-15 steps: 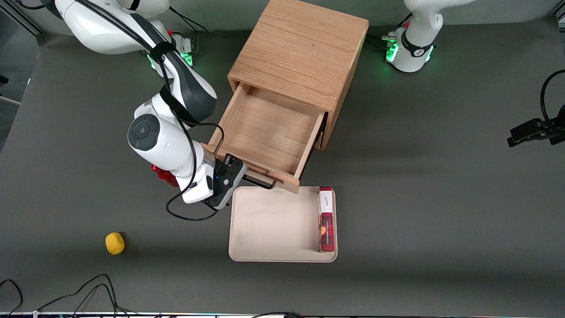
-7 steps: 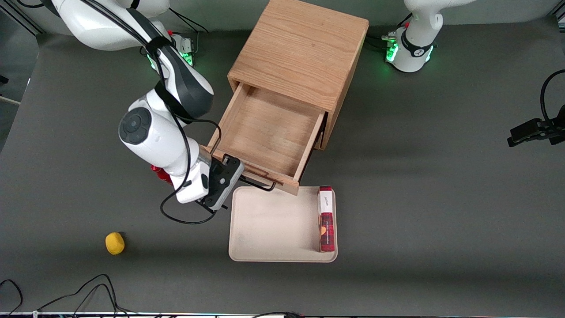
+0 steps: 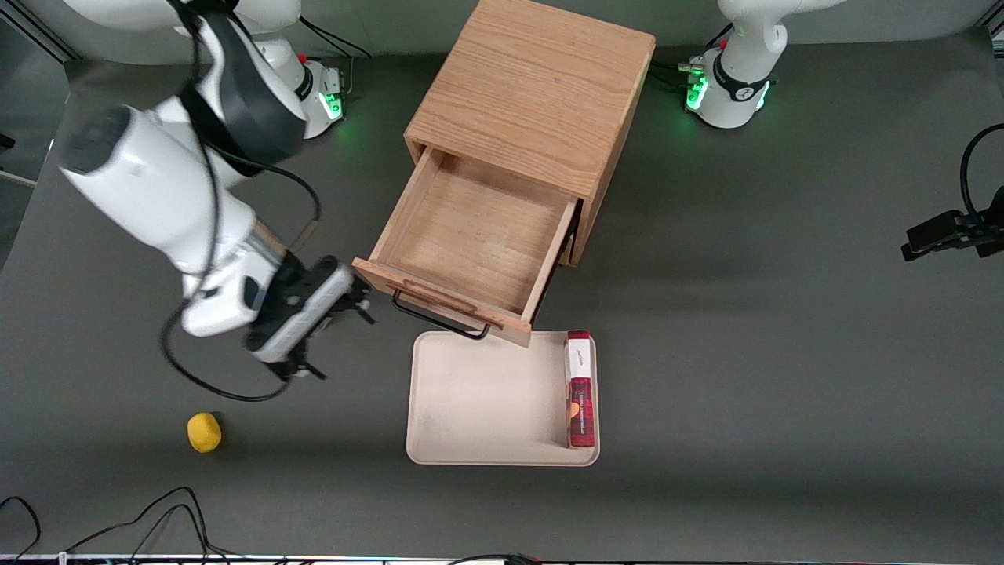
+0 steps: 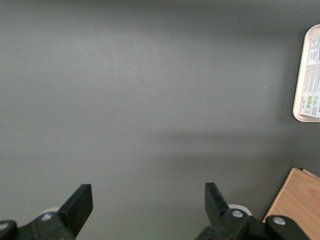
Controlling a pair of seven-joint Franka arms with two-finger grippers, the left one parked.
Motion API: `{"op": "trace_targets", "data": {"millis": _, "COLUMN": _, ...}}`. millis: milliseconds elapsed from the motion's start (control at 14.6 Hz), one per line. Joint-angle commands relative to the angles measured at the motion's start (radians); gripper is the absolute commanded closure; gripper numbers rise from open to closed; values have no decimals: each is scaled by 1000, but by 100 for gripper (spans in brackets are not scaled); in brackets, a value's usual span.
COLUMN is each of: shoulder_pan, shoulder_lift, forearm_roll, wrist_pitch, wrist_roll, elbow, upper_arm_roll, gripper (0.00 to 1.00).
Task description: Open upper drawer
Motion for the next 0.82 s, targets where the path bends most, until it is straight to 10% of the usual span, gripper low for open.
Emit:
{"op": "trace_targets", "data": {"millis": 0, "shoulder_pan": -68, "shoulder_lift": -123, "forearm_roll": 49, "wrist_pitch": -80, "wrist_roll": 45, "elbow": -77, "upper_arm_roll": -6, "gripper": 0}}
{"op": "trace_targets", "data": {"millis": 756, "shoulder_pan": -119, "shoulder_lift": -383, "forearm_roll": 4, "wrist_pitch": -520, "wrist_roll": 507, "elbow": -201, "upper_arm_roll": -193, "gripper": 0}}
